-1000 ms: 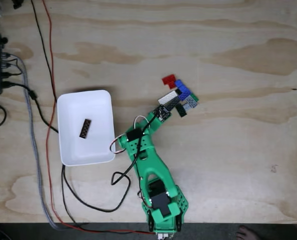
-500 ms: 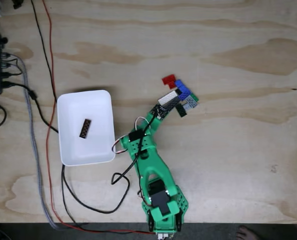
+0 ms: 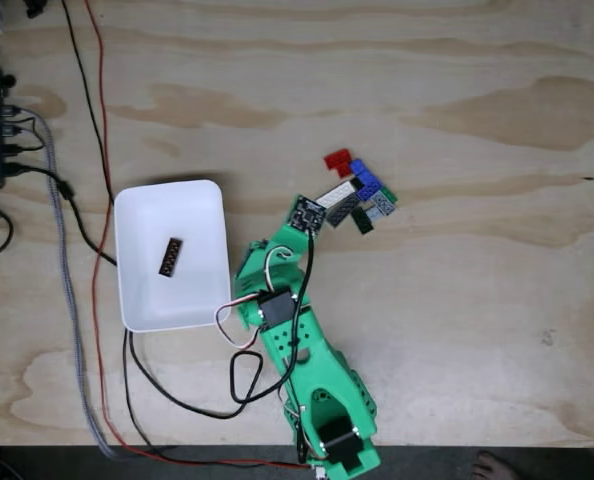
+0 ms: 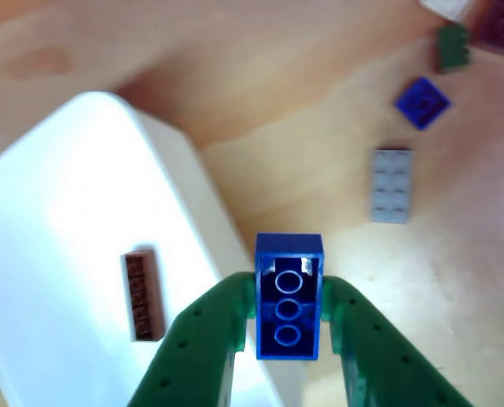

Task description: Put all lego bricks in the bin.

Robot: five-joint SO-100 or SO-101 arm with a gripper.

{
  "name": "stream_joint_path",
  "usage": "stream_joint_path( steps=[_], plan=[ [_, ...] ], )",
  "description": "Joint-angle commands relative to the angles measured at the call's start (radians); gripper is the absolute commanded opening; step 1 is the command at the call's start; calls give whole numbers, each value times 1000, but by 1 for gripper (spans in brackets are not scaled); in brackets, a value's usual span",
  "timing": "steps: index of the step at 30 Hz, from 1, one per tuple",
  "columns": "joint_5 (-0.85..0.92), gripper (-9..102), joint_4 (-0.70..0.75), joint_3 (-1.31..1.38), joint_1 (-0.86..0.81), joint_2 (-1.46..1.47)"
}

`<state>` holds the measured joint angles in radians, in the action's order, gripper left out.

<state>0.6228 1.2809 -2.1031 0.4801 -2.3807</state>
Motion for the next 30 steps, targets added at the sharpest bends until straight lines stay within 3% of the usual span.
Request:
stream_joint_path(
  steps=[1,7,10,14,18,21,26,30],
  plan=[
    [-3,0,25,256,179,258],
    [-28,0,-38,396,331,511],
    [-58,14,-75,388,345,529],
    [-86,20,-63,400,290,373],
    [-40,21,15,439,40,199],
    [110,19,-8,285,-216,126],
    [387,18,-178,-80,-422,276],
    [426,19,-333,-146,-462,460]
  ],
)
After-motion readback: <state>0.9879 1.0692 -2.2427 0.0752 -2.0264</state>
